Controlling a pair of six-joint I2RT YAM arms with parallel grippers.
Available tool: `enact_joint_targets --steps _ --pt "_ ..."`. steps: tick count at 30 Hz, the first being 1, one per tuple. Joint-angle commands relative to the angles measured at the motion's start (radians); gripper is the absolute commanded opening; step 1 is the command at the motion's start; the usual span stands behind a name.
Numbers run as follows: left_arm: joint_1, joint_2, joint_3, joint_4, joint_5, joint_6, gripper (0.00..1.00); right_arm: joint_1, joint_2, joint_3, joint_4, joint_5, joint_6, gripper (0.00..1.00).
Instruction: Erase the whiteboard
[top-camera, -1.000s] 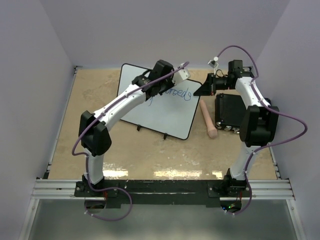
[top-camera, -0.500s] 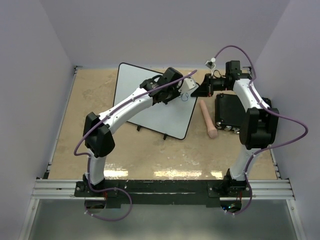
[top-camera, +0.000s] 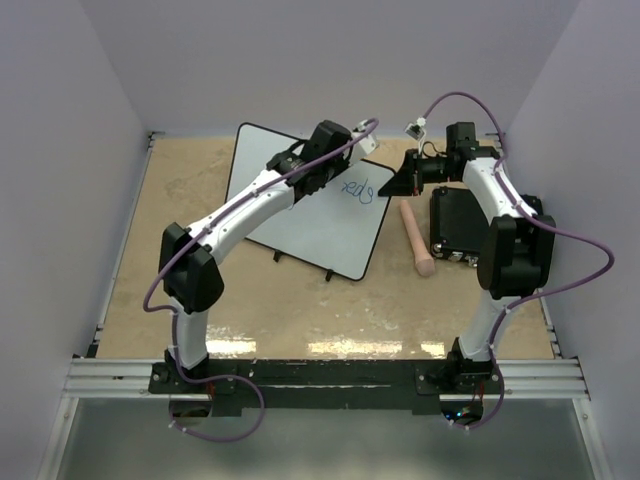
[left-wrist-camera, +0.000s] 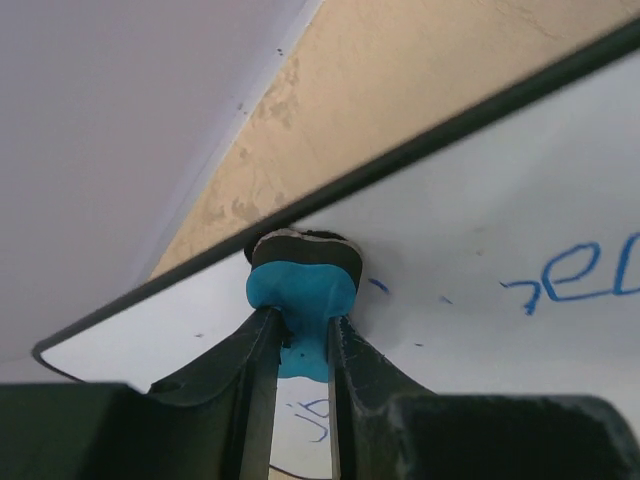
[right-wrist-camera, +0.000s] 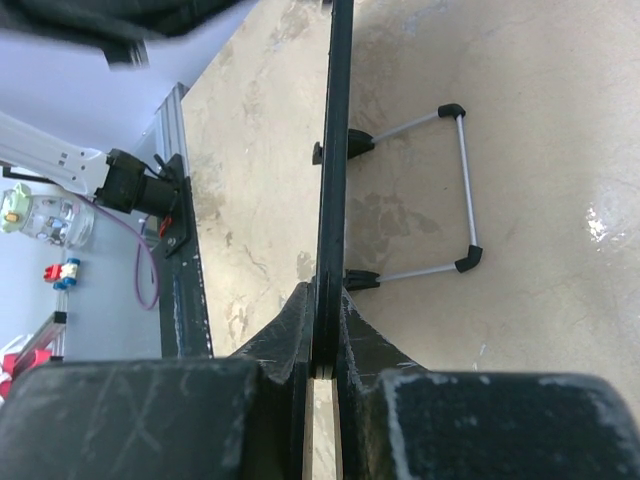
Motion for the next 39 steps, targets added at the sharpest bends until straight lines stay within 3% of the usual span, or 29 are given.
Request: enact_joint_targets --steps 1,4,8,11,15,17,22,32,36,39 --pt "-0.049 -0.101 -0.224 0.01 0.132 0.004 0.0 0.031 -0.044 -0.007 -0.004 -0.008 -0.081 0.0" --pt "-0.077 -0.122 -0.313 0.01 0.166 0.01 0.0 0.031 -0.04 -0.004 -0.008 -0.01 -0.084 0.0" --pt "-0.08 -0.093 -0.272 -0.026 0.166 0.004 0.0 0.031 -0.037 0.0 -0.021 -0.01 -0.099 0.0" --pt "-0.051 -0.019 -0.12 -0.057 0.123 -0.001 0.0 0.031 -0.035 0.001 -0.036 -0.01 -0.113 0.0" --pt "0.028 0.125 0.255 -0.145 0.057 -0.036 0.0 0.031 -0.035 0.004 -0.05 -0.011 -0.124 0.0" --pt "0.039 0.162 0.307 -0.149 0.039 -0.019 0.0 0.031 -0.035 0.007 -0.05 -0.013 -0.127 0.0" --pt "0.03 0.098 0.174 -0.082 0.045 0.004 0.0 0.031 -0.037 0.01 -0.051 -0.013 -0.125 0.0" --pt "-0.088 -0.077 -0.283 0.012 0.195 -0.024 0.0 0.031 -0.032 0.016 -0.047 -0.016 -0.121 0.0" --pt "-0.051 -0.103 -0.354 0.087 0.178 -0.042 0.0 0.031 -0.037 0.009 -0.051 -0.014 -0.122 0.0" --pt "0.03 -0.085 -0.301 0.081 0.206 -0.076 0.0 0.031 -0.029 0.018 -0.073 -0.014 -0.141 0.0"
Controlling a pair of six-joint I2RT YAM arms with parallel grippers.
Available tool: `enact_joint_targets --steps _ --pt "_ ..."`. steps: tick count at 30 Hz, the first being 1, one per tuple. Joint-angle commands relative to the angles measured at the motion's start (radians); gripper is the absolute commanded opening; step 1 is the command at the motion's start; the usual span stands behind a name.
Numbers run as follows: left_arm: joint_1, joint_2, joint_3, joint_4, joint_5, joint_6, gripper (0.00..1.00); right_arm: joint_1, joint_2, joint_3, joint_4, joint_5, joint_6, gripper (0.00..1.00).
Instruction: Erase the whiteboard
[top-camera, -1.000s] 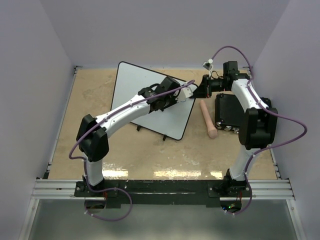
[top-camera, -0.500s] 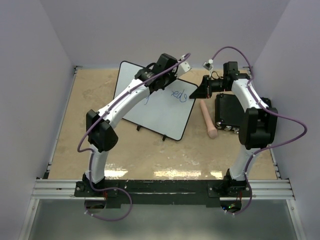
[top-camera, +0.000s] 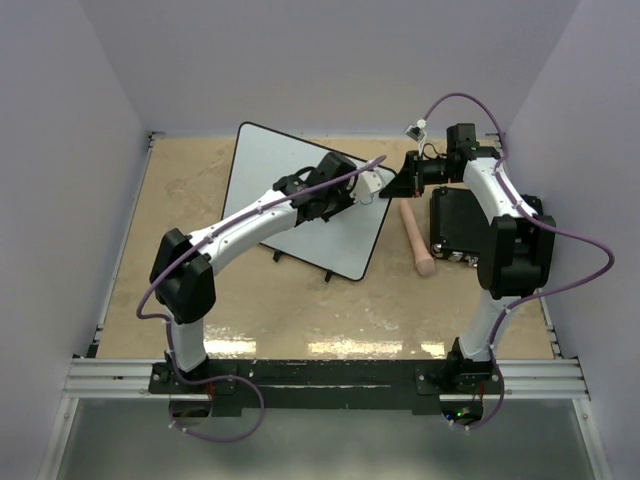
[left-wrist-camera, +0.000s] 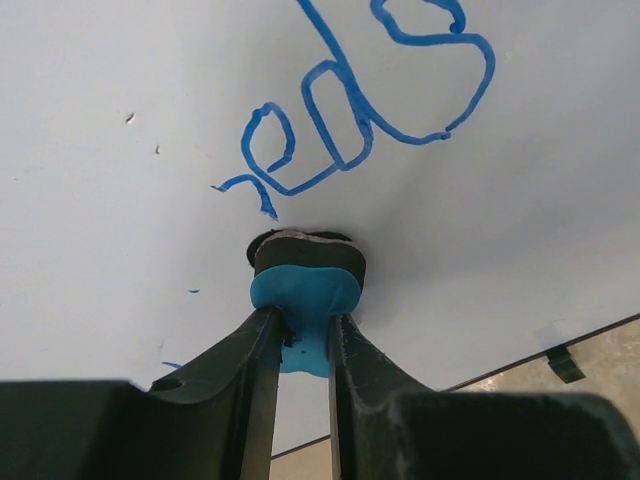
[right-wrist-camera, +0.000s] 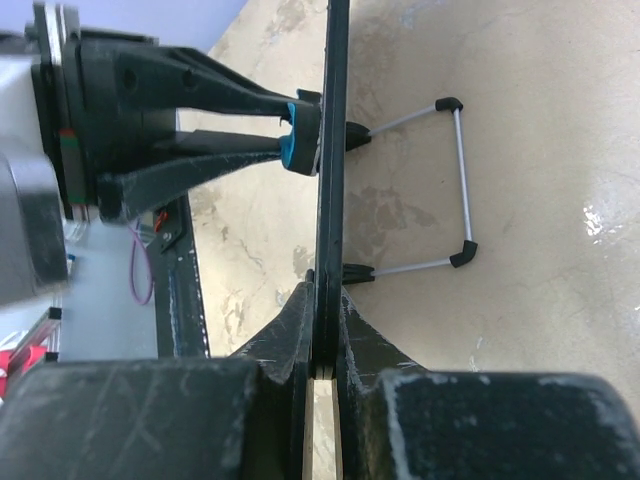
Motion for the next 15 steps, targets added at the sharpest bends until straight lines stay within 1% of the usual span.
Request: enact_joint_targets --steps 1,2,3,5,7,10,11,13,15 --pt "0.131 0.047 0.045 0.047 0.076 -0.065 0.0 0.034 -0.029 0.022 -0.047 -0.024 -0.111 0.0" --pt "0.147 0.056 0.109 0.043 0.075 -0.065 0.0 0.034 -0.027 0.024 -0.05 -0.025 -0.116 0.0" --pt "0.168 0.07 0.139 0.042 0.062 -0.049 0.0 0.034 -0.027 0.024 -0.052 -0.025 -0.116 0.0" --pt "0.171 0.076 0.196 0.053 0.05 -0.013 0.0 0.034 -0.029 0.024 -0.05 -0.022 -0.117 0.0" --pt "0.17 0.076 0.205 0.073 0.041 0.022 0.0 0.036 -0.029 0.023 -0.053 -0.025 -0.119 0.0" --pt "0.159 0.087 0.202 0.069 0.024 0.039 0.0 0.033 -0.029 0.026 -0.05 -0.025 -0.118 0.0" --pt "0.151 0.084 0.181 0.069 0.024 0.04 0.0 0.036 -0.029 0.029 -0.05 -0.025 -0.113 0.0" --pt "0.112 0.055 0.139 0.094 0.019 0.056 0.0 0.034 -0.029 0.029 -0.037 -0.024 -0.105 0.0" --pt "0.049 0.027 0.073 0.125 0.009 0.08 0.0 0.034 -0.029 0.033 -0.035 -0.022 -0.098 0.0"
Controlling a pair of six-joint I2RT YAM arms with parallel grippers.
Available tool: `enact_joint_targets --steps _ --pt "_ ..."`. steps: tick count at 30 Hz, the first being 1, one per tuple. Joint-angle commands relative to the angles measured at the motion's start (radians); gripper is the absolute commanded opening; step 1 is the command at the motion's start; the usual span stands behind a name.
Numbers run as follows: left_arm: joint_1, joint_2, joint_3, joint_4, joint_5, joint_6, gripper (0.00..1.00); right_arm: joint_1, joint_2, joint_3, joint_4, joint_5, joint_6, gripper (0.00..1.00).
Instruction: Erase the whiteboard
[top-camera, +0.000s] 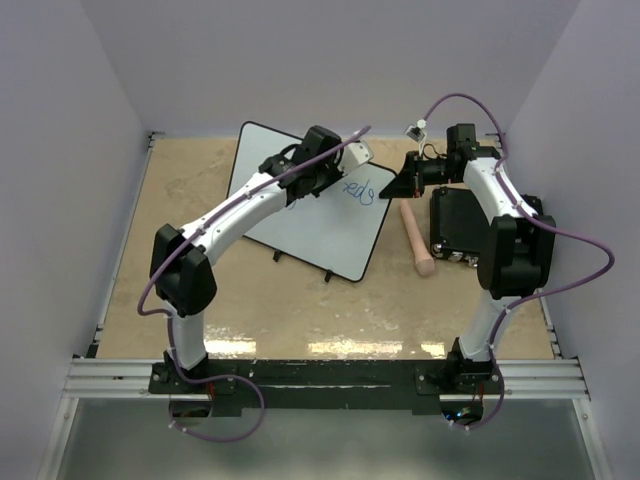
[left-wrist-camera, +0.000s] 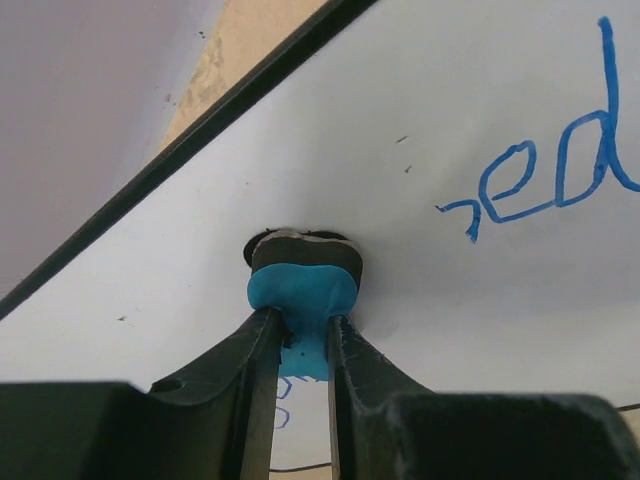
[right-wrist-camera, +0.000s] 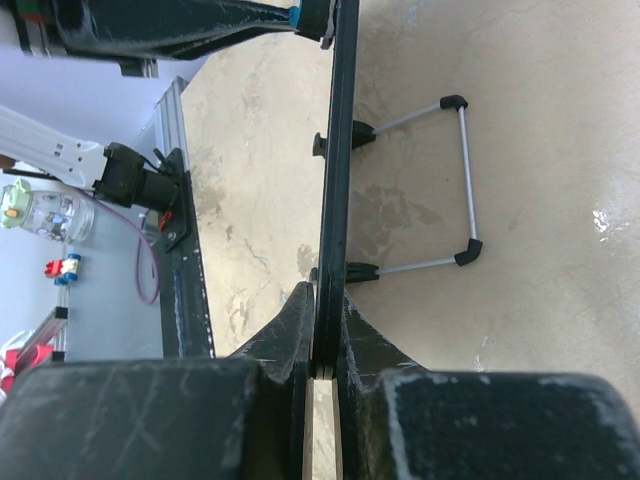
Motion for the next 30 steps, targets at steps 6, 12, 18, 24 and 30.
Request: enact_joint_targets --steps 6,12,18,24,30 --pt "-0.157 0.014 -0.097 0.114 -0.022 0.052 0.0 0.034 -0.029 0.033 -0.021 -0.018 -0.09 0.0" --pt "-0.148 0.123 0.136 0.023 -0.044 0.025 0.0 0.034 -0.049 0.01 -0.021 -0.016 -0.093 0.0" --pt "-0.058 0.221 0.433 -0.09 -0.103 -0.164 0.0 0.036 -0.057 0.006 -0.017 -0.021 -0.094 0.0" --pt "-0.076 0.093 0.224 0.015 -0.018 -0.208 0.0 0.036 -0.045 0.014 -0.019 -0.027 -0.096 0.0" --pt "-0.156 0.065 0.02 0.019 0.053 -0.264 0.0 0.038 -0.037 0.023 -0.019 -0.03 -0.096 0.0"
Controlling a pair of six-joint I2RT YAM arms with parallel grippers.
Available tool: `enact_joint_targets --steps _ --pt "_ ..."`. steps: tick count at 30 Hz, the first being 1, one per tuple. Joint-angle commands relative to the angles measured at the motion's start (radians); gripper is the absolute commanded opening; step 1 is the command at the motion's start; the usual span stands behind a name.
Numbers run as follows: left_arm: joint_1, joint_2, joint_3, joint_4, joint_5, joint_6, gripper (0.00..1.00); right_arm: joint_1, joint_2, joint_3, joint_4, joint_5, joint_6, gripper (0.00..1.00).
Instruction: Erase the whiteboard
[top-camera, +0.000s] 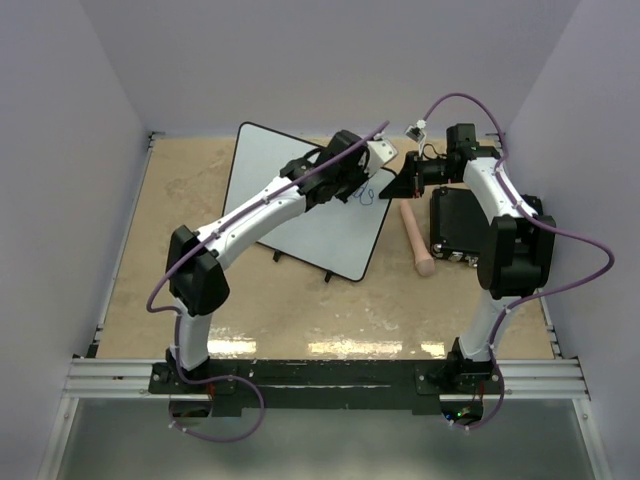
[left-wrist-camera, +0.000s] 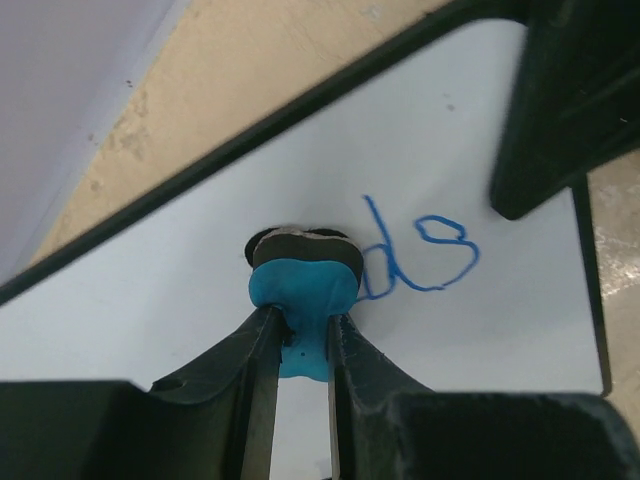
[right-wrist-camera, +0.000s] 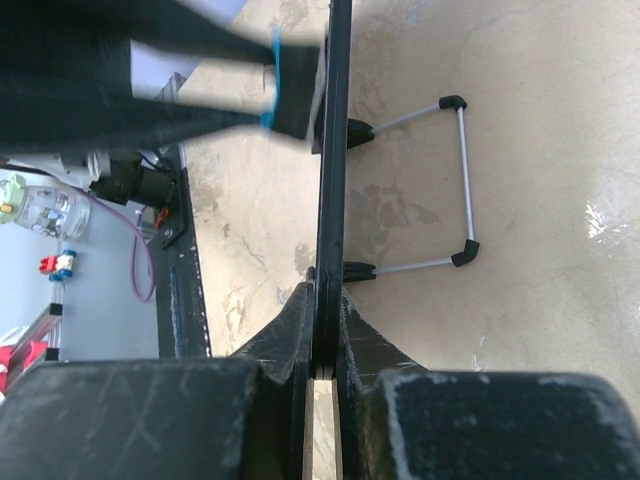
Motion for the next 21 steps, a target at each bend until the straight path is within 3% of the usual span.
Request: enact_joint_targets --steps 1,7,16,21 --pt "-0.05 0.001 -0.114 0.022 0.083 -0.076 0.0 0.035 -0.04 0.02 -0.014 -0.03 -0.081 0.0" --pt "-0.05 0.035 -0.082 -0.006 0.086 -0.196 0.0 0.035 -0.04 0.017 -0.02 -0.038 -0.101 0.0" --pt "-0.042 0.057 0.137 0.13 -0.121 -0.283 0.0 0.035 -0.017 0.052 -0.142 -0.036 -0.207 0.0" --pt "-0.042 -0.02 -0.006 0.357 -0.176 -0.245 0.0 0.035 -0.015 0.049 -0.158 -0.042 -0.232 0.0"
